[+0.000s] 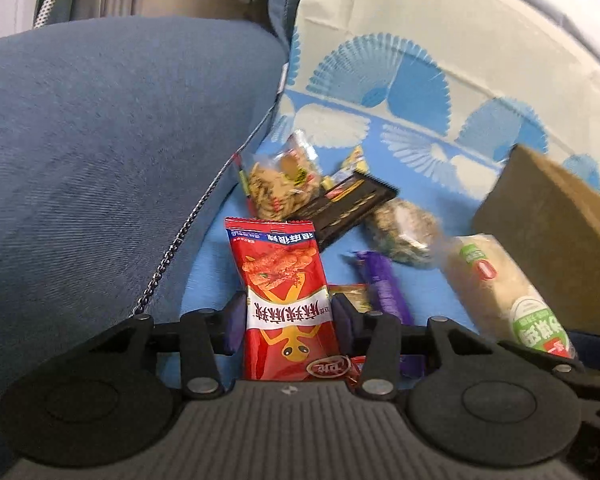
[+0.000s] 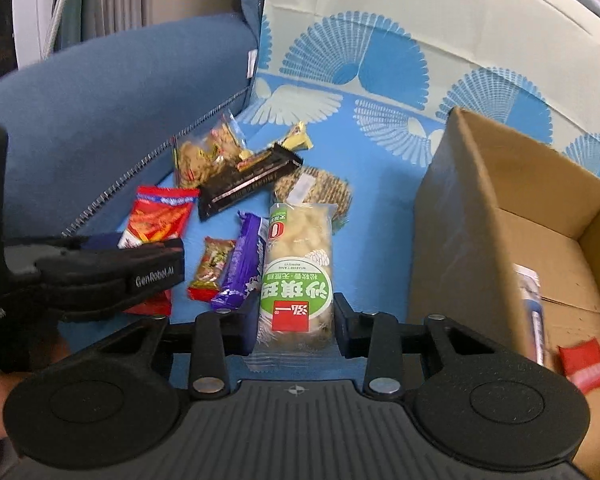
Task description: Organize snacks
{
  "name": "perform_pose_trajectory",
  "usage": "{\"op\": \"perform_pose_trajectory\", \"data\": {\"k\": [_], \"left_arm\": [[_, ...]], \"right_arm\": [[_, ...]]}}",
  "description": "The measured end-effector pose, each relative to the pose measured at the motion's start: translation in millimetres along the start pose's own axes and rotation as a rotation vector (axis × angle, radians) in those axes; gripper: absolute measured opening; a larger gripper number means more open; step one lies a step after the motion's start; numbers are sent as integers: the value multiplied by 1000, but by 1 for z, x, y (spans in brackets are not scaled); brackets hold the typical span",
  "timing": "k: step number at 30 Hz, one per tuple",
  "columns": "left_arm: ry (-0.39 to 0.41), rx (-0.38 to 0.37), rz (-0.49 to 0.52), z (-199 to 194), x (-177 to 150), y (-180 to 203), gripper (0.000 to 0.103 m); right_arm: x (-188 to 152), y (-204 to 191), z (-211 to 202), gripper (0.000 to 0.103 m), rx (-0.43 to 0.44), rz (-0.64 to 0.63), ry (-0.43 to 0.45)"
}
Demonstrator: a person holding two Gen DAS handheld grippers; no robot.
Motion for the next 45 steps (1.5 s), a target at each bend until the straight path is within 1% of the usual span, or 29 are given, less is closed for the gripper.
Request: {"op": "perform_pose_trajectory", "data": {"k": [2, 5, 8, 11, 14, 17, 20, 22, 24, 27, 29, 30, 32, 36, 45], "left_arm": [[-14, -39, -1, -12, -1, 2, 50], [-84, -98, -1, -25, -7, 5, 50], [-160, -126, 40, -36, -15, 5, 50], [-214, -134, 61, -45, -21, 1, 50], [-319, -154, 33, -45, -30, -5, 50], [-438, -177, 8, -39, -41, -8, 50], [-452, -126, 24, -38, -47, -9, 50], [-459, -109, 56, -37, -52, -5, 50], [-449, -84, 98, -36, -55, 0, 52], [-432, -66, 158, -36, -60, 5, 58], [-421, -55, 193, -36, -63, 9, 63], [-417, -51, 207, -36, -64, 10, 64], [-416, -42, 231, -36, -67, 13, 68], [-404, -20, 285, -34, -71, 18, 72], [-399, -15, 288, -33, -71, 19, 72]], "right_arm": [[2, -1, -16, 38, 19, 4, 11], [-1, -6, -40, 38, 59, 5, 27], [-17, -17, -61, 38, 89, -1, 33], [-40, -28, -73, 38, 107, 1, 32], [-64, -40, -74, 38, 119, 6, 17], [-78, -50, -67, 38, 113, -25, -3], [-84, -56, -59, 38, 107, -56, -20], [-89, -59, -57, 38, 109, -45, -34], [-91, -57, -53, 39, 126, -19, -49], [-90, -53, -51, 40, 134, 3, -39], [-89, -52, -50, 43, 141, 7, -27], [-89, -50, -48, 46, 141, 7, -23], [-89, -48, -45, 47, 142, 3, -20], [-87, -49, -39, 47, 139, -17, -13], [-88, -48, -34, 46, 140, -5, -22]]}}
Point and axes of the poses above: each gripper's, at about its wrist camera, not at the fingertips, and z roughly the way its jaws point, y to its right, x to its top, the point moved 7 cm from there along z, roughly the way its jaws point, and after that the axes turned 15 degrees about -z, right-handed, at the moved point
